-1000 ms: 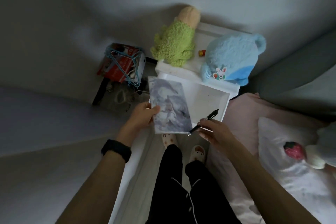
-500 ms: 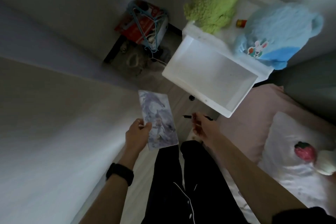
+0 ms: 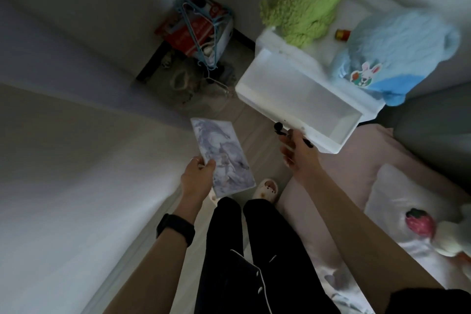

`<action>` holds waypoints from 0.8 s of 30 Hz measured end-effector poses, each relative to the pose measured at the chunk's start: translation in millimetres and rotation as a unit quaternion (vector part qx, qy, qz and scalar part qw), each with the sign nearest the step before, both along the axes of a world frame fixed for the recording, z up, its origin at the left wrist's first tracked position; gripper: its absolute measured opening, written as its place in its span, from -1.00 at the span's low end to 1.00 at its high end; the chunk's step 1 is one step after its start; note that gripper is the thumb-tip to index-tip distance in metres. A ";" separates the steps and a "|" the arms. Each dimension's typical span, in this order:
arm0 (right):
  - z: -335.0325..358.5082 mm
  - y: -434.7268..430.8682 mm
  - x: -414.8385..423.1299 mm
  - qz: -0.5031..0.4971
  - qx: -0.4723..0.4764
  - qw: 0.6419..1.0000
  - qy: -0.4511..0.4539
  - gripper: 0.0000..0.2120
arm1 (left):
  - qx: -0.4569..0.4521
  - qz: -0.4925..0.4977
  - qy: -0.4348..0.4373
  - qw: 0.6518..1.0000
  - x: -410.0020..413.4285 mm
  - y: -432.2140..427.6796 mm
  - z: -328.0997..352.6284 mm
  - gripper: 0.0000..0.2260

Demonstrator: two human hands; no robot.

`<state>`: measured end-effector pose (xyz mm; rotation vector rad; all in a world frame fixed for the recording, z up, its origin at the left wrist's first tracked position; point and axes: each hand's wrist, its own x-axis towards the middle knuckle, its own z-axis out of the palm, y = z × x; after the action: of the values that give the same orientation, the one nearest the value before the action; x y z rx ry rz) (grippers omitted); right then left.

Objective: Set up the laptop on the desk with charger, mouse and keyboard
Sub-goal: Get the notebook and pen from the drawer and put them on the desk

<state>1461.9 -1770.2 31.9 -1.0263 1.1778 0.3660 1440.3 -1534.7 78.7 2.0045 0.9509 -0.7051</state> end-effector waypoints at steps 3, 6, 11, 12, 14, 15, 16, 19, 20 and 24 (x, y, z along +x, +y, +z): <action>5.5 -16.6 17.9 -0.010 -0.022 1.000 -0.019 -0.85 | -0.005 -0.009 -0.022 1.000 21.7 -18.2 0.7 -0.79; 5.7 -31.5 36.5 -0.006 -0.044 0.999 -0.030 -0.88 | -0.021 -0.010 -0.043 0.999 41.1 -35.6 -0.6 -0.80; 0.3 -41.3 46.2 0.028 -0.112 0.992 -0.052 -0.84 | -0.047 -0.020 -0.062 0.997 61.5 -52.0 -5.0 -0.86; -2.8 -43.1 46.4 0.039 -0.133 0.989 -0.057 -0.83 | -0.043 -0.024 -0.065 0.997 63.9 -53.5 -5.8 -0.86; -12.9 -47.4 43.9 0.073 -0.179 0.980 -0.053 -0.80 | -0.037 -0.023 -0.068 0.997 66.7 -57.2 -5.8 -0.84; -16.3 -49.2 41.9 0.088 -0.197 0.976 -0.043 -0.77 | -0.037 -0.021 -0.071 0.997 67.2 -59.0 -5.2 -0.83; -18.5 -50.5 39.6 0.097 -0.209 0.973 -0.032 -0.75 | -0.039 -0.021 -0.073 0.996 67.6 -60.9 -5.0 -0.83; -23.9 -51.5 38.1 0.101 -0.224 0.969 -0.018 -0.75 | -0.036 -0.020 -0.081 0.996 75.0 -66.9 -2.7 -0.83; -24.4 -51.3 39.8 0.099 -0.228 0.968 -0.019 -0.75 | -0.038 -0.021 -0.086 0.995 78.9 -68.9 -2.3 -0.84; -26.4 -55.1 50.1 0.096 -0.251 0.963 -0.019 -0.71 | -0.050 -0.042 -0.117 0.991 95.2 -79.9 -2.6 -0.88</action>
<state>1512.0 -1825.3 5.5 -1.5899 1.1649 0.1978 1535.5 -1614.6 76.1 1.9965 0.6837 -0.5370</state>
